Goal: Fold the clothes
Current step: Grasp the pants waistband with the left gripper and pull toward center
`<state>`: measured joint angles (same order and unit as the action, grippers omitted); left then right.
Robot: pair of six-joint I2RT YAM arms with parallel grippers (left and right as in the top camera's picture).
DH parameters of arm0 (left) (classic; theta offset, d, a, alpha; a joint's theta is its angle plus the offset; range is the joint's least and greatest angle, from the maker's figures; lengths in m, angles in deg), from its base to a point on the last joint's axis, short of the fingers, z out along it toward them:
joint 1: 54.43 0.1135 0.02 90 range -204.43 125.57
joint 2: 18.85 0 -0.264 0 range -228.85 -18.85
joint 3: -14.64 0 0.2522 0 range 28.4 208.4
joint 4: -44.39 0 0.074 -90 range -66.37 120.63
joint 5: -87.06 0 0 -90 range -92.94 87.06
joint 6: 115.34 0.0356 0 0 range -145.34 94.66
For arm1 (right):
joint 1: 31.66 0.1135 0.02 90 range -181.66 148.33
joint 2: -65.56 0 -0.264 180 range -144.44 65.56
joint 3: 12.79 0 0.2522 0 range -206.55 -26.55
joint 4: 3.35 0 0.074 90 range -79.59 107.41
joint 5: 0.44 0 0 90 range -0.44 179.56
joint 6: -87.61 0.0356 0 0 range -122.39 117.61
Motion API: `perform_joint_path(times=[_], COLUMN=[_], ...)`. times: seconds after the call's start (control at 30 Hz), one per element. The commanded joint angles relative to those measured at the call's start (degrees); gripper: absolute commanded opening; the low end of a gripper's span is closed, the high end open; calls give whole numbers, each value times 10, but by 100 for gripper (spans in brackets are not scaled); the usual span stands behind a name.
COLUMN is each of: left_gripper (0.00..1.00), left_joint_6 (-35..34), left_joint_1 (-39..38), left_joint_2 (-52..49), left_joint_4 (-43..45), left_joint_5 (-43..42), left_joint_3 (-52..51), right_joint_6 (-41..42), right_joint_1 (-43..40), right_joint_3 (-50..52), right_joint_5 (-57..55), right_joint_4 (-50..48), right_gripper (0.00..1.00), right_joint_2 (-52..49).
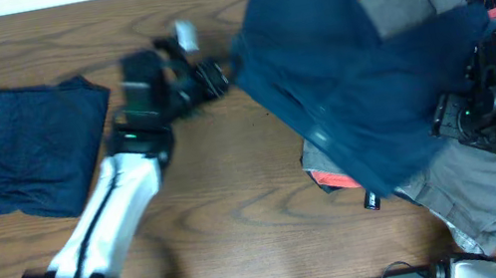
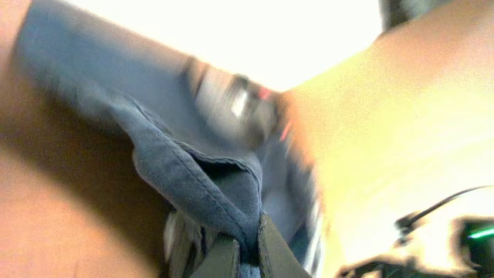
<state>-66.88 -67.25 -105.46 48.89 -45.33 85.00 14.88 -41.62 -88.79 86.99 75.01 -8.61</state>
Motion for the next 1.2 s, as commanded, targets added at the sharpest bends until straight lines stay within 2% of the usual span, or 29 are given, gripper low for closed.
perform_joint_path(times=[0.0,0.13,0.2,0.23,0.33,0.4,0.47,0.5,0.53,0.63,0.67,0.73,0.8,0.9,1.0,1.17], left_gripper=[6,6,11,17,59,80,84,94,98,98,98,98,98,98,98,98], left_joint_6=[54,60,80,101,153,162,157,153,153,153,153,154,154,154,154,153], left_joint_1=[63,121,137,142,149,156,160,160,159,140,129,100,68,10,-50,-136], left_joint_2=[56,49,31,19,-17,-41,-49,-50,-50,-50,-50,-50,-51,-56,-65,-108], left_joint_4=[-15,-89,-123,-138,-155,-161,-177,-189,-205,-274,-314,-400,-458,-475,-440,-410], left_joint_5=[45,95,94,95,101,103,94,80,50,-53,-64,-45,-2,46,68,149], left_joint_3=[39,39,39,39,39,39,39,39,39,39,38,34,26,10,-4,-9], right_joint_6=[-76,-110,-110,-110,-109,-109,-109,-110,-110,-110,-110,-109,-102,-66,-55,19], right_joint_1=[-3,13,26,35,60,82,98,110,121,151,160,174,179,177,172,139], right_joint_3=[23,60,82,94,126,144,153,157,161,163,163,163,163,163,163,163], right_joint_5=[117,175,175,179,202,225,234,239,239,238,238,232,212,149,107,-56], right_joint_4=[-14,-53,-82,-100,-161,-207,-235,-250,-263,-290,-298,-310,-314,-317,-336,-314], right_gripper=[70,68,69,69,68,64,64,63,61,59,57,48,31,17,16,26], right_joint_2=[-18,-33,-39,-43,-54,-61,-64,-66,-69,-82,-89,-110,-135,-181,-225,-263])
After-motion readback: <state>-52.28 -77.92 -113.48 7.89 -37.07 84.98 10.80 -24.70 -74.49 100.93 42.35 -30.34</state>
